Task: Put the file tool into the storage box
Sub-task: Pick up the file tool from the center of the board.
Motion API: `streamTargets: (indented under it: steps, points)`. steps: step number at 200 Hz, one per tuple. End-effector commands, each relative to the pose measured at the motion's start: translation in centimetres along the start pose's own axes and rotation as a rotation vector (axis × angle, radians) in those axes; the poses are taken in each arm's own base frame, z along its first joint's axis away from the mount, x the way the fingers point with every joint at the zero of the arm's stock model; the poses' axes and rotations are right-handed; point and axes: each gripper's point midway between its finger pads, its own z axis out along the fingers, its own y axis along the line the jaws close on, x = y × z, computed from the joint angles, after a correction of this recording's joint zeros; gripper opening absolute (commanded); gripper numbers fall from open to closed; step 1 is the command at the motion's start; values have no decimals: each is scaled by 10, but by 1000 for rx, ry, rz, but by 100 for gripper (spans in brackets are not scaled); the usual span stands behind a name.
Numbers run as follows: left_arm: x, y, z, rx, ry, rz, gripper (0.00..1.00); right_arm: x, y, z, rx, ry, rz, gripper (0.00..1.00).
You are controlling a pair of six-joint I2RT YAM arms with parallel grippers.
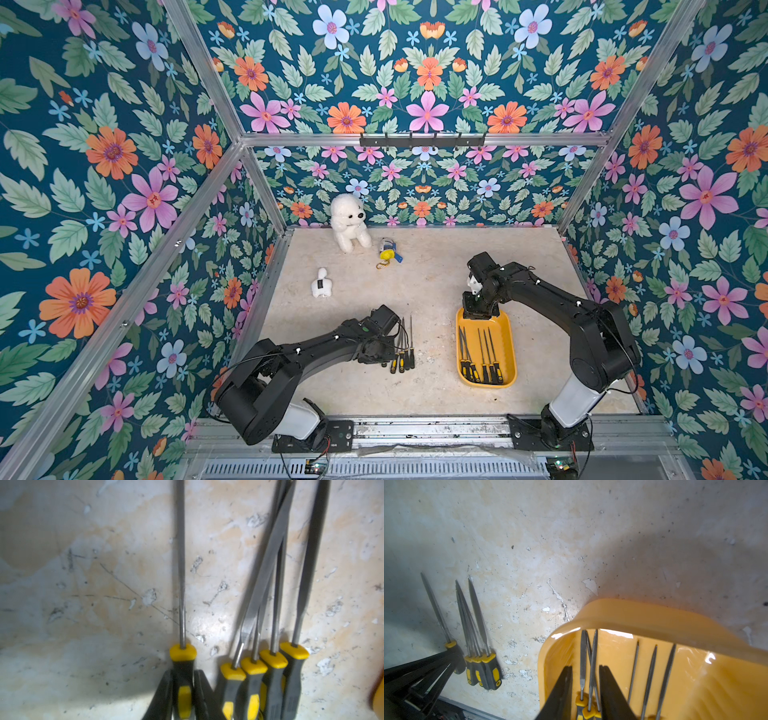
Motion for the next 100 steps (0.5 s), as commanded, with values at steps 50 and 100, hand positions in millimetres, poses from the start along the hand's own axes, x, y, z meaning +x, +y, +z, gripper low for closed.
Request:
streamTargets:
  steps: [50, 100]
  points:
    - [-15, -55, -42, 247, -18, 150, 10, -13, 28, -20, -180, -54, 47, 30]
    - [-14, -99, -78, 472, -2, 237, 6, -31, 79, -63, -499, -145, 20, 37]
